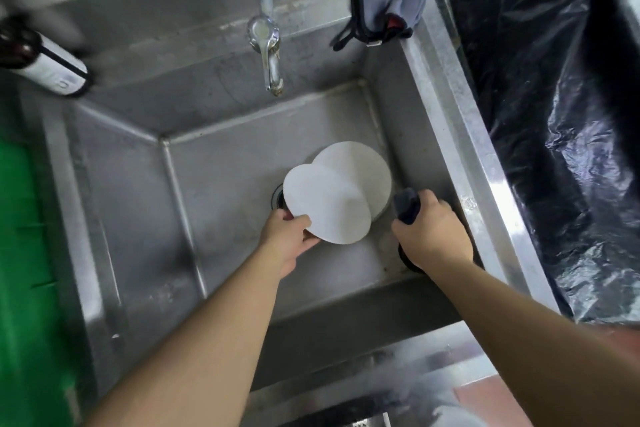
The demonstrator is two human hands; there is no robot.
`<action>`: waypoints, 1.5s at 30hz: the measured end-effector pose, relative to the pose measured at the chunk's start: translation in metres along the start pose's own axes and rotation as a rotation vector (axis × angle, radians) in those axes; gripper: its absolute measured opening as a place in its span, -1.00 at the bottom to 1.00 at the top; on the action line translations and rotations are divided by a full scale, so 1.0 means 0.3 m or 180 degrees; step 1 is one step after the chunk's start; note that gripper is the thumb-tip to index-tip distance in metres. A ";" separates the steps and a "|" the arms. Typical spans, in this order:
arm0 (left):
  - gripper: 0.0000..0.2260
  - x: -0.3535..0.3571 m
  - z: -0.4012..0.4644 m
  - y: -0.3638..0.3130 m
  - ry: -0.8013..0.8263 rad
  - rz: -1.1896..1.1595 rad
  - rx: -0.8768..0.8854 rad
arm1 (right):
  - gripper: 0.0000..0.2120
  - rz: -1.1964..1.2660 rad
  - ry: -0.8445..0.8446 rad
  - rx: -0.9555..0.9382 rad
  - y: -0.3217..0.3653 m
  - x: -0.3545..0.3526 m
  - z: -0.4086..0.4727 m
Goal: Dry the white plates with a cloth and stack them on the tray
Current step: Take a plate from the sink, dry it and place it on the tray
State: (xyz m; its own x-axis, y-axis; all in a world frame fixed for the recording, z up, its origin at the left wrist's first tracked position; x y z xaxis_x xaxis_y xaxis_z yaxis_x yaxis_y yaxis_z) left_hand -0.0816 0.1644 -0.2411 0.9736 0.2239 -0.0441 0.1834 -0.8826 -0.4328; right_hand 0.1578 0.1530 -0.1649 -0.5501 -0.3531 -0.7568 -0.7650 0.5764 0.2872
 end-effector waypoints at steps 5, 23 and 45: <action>-0.59 -0.114 -0.202 -0.039 0.0003 -0.0287 0.0179 | -0.54 0.0227 0.0166 -0.0192 0.065 -0.098 -0.128; -0.49 -0.339 -0.919 -0.202 0.0381 -0.1180 0.1137 | -0.72 0.2459 0.0314 -0.0801 0.406 -0.448 -0.515; -0.54 -0.146 -1.441 -0.340 0.0748 -0.0938 0.2540 | -0.69 -0.0048 -0.1394 -0.5420 0.689 -0.768 -0.839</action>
State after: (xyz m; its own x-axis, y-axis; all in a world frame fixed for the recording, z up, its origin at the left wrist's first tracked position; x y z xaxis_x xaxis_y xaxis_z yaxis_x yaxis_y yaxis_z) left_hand -0.0844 0.0661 0.1942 0.9205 0.2285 0.3169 0.3674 -0.2307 -0.9010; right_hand 0.0422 0.1682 0.2166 -0.6368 0.0207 -0.7708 -0.3936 -0.8683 0.3019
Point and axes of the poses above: each hand's wrist, its own z-axis towards the middle knuckle, its own x-axis out of the palm, y = z × x, the point moved 2 cm from there along z, towards the middle knuckle, and after that the axes turned 1 degree about z, right-handed, at the moved point
